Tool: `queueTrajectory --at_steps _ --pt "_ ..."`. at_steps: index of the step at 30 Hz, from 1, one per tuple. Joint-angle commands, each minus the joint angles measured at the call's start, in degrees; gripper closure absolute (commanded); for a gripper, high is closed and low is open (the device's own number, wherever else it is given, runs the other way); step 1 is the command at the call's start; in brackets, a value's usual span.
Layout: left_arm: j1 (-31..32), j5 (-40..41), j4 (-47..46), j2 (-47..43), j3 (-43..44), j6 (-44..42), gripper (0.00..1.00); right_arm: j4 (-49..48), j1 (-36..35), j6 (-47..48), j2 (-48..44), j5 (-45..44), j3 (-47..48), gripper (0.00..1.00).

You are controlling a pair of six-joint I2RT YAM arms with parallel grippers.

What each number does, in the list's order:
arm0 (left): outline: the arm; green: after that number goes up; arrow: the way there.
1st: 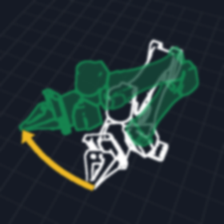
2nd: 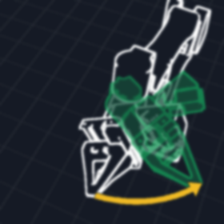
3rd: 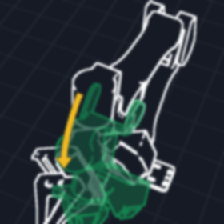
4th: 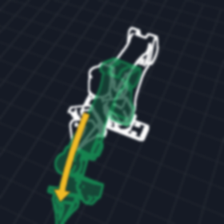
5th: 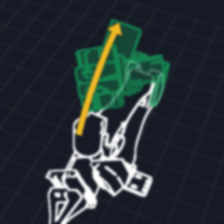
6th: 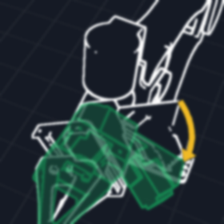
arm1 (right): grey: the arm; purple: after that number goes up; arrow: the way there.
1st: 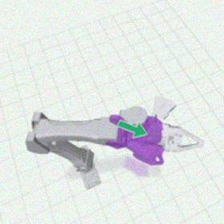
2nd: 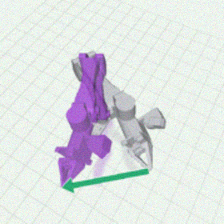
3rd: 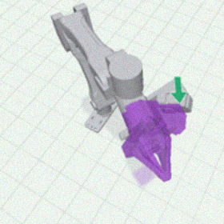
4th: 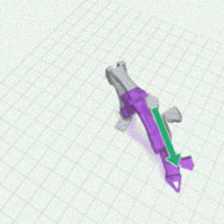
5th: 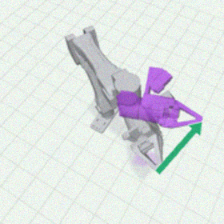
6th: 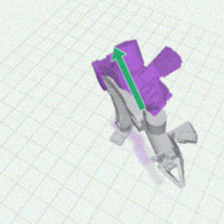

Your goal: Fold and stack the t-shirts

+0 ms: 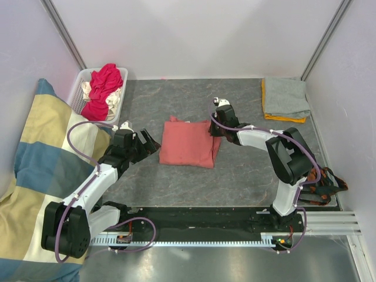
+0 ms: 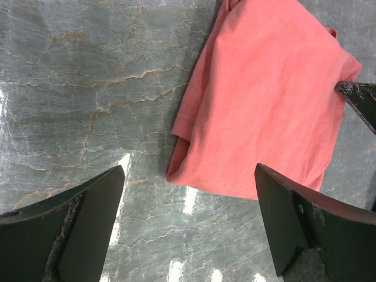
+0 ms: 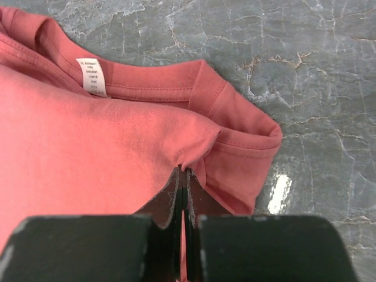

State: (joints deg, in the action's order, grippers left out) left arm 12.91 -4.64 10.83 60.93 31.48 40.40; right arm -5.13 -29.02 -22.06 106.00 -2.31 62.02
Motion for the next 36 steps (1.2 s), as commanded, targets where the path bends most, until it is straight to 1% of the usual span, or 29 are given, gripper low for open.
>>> queueTrajectory --at_steps 1,10,13,19,25,34,36 --pt "0.2 0.3 -0.5 -0.5 0.1 -0.9 0.0 -3.4 0.8 0.1 0.0 2.1 2.8 1.0" --pt "0.1 0.1 -0.4 -0.7 -0.3 -0.9 0.0 0.0 1.4 -1.4 -15.0 -4.0 -1.1 1.0" --pt "0.1 -0.1 -0.4 -0.2 -0.2 -0.9 0.0 0.7 1.4 -1.9 -18.2 -7.0 -3.6 1.0" --pt "0.2 -0.7 -0.5 0.2 0.1 -0.9 0.0 1.7 1.7 -2.2 -17.4 -10.7 -7.3 1.0" --pt "0.1 -0.7 0.0 -0.5 0.2 -1.3 0.0 1.9 1.9 -6.3 -15.3 -17.7 -10.2 1.0" --pt "0.1 -0.9 0.2 -0.5 -0.4 -1.5 0.0 5.0 1.9 -10.7 -14.7 -24.6 -12.0 1.0" --pt "0.2 -0.9 0.1 -0.3 -0.5 -1.3 0.0 7.6 1.9 -11.3 -15.0 -26.5 -12.4 1.0"
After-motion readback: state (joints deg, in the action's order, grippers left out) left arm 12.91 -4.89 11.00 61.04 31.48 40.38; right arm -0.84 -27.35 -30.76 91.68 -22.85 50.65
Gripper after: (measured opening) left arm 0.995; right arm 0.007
